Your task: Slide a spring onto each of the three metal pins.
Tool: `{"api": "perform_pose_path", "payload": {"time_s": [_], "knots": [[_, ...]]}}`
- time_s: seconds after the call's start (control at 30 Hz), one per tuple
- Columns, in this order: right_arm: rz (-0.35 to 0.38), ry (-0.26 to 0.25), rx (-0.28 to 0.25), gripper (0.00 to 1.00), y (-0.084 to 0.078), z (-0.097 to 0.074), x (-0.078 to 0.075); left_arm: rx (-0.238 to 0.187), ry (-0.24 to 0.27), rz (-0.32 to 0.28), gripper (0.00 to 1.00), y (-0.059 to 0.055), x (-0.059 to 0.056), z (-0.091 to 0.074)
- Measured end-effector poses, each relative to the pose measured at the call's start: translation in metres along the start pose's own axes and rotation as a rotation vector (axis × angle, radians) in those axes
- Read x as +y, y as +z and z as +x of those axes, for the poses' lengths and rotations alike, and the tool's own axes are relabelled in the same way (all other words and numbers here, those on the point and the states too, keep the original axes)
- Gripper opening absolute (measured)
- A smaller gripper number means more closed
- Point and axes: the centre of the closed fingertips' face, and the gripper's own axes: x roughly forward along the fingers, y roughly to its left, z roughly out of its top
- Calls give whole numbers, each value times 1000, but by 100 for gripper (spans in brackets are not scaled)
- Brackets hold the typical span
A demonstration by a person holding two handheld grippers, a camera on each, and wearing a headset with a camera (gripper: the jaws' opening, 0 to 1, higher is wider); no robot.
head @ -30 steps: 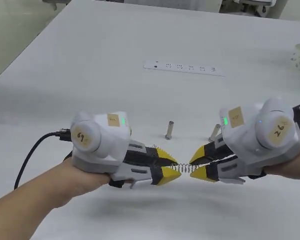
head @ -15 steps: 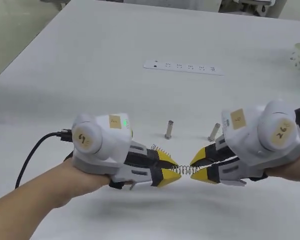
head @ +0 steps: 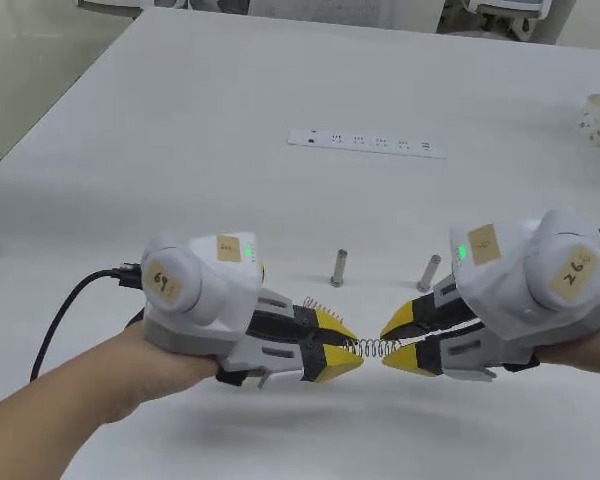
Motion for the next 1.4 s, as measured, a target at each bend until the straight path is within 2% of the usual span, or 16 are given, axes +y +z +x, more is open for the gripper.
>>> {"api": "perform_pose_path", "payload": {"time_s": [0.17,0.47,0.7,0.83,1.0,1.2,1.33,1.4], "knots": [[9,4,3,14,-5,0,2,8,-5,-1,1,-1,-1,-1],[18,-4,-33,11,-5,-1,1,14,-23,0,1,1,-5,-1],[-1,8,-36,8,-5,-1,6,19,-26,3,1,1,-6,-2],[17,-2,-37,8,-3,-2,4,27,-15,8,1,-2,-5,-2],[24,3,-62,7,3,-7,4,40,-14,9,2,-7,-5,-1],[35,23,-116,7,14,-14,5,25,-13,-3,2,-7,-5,-2],[11,41,-140,7,24,-16,9,29,-22,-4,2,-9,-7,-2],[21,52,-175,7,32,-17,10,34,-24,-2,1,-10,-7,-1]]}}
